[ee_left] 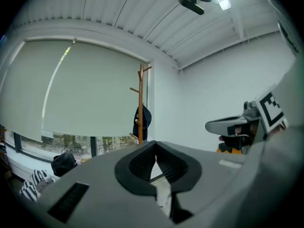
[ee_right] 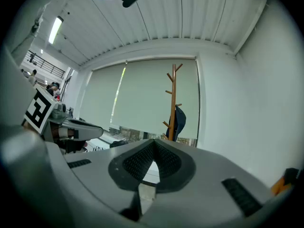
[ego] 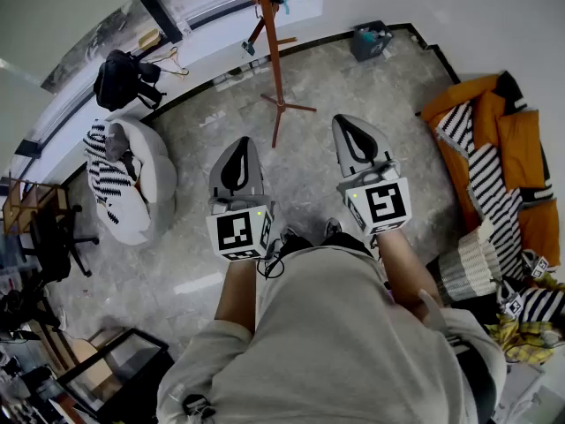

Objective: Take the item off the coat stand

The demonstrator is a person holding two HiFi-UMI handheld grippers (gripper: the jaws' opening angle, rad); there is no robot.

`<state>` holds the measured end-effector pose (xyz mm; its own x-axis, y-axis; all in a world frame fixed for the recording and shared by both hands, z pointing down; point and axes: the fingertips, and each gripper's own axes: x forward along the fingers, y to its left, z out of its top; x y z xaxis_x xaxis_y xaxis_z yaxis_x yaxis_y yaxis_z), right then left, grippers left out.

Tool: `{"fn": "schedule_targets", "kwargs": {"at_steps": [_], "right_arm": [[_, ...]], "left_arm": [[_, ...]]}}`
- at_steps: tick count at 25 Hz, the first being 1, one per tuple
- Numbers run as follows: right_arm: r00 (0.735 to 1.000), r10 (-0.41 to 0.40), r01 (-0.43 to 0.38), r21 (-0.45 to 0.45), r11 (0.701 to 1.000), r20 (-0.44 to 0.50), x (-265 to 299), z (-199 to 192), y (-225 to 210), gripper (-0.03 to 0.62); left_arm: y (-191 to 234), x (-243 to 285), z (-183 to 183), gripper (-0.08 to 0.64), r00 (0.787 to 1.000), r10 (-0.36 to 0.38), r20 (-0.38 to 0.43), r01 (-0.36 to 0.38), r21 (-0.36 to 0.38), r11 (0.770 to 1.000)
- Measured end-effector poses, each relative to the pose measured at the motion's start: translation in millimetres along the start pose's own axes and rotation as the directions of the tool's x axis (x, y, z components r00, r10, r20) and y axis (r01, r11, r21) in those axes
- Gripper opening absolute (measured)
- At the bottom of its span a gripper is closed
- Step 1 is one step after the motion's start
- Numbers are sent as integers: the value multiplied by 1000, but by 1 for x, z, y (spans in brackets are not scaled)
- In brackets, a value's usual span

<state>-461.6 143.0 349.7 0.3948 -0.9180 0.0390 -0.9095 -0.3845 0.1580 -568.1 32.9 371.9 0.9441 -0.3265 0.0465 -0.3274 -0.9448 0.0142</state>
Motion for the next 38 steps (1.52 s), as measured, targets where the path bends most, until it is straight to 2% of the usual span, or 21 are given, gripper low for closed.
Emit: {"fn": "schedule_targets", "kwargs": {"at_steps": [7, 11, 13, 17, 23, 27, 32, 38], "right_arm": [[997, -64, 65, 28, 998, -31, 7, -28, -10, 5], [990, -99, 103, 35, 994, -98, 5, -51, -35, 6], [992, -87, 92, 46, 995, -93, 13, -58, -52, 6], [994, -70, 76, 69, 995, -86, 37, -70, -95, 6], [997, 8, -2, 81, 997, -81, 89, -85, -166, 6], [996, 10, 0, 107, 994, -88, 112, -99, -224, 6], [995, -5, 17, 122, 992, -96, 116, -115, -284, 6], [994, -17, 32, 139, 990, -106, 134, -129, -330, 6]], "left_arm": [[5, 29, -25, 11, 997, -73, -32, 73, -14, 997], [-12, 59, -41, 11, 990, -129, -61, 127, -30, 991], [-24, 82, -44, 11, 987, -146, -67, 145, -20, 989], [-42, 130, -42, 11, 984, -154, -84, 155, -1, 988], [-61, 218, -40, 11, 980, -148, -131, 154, 37, 987], [-86, 286, -44, 11, 974, -163, -155, 168, 20, 986], [-128, 342, -41, 11, 970, -190, -149, 196, 30, 980], [-143, 397, -46, 11, 964, -204, -172, 211, 27, 977]]}}
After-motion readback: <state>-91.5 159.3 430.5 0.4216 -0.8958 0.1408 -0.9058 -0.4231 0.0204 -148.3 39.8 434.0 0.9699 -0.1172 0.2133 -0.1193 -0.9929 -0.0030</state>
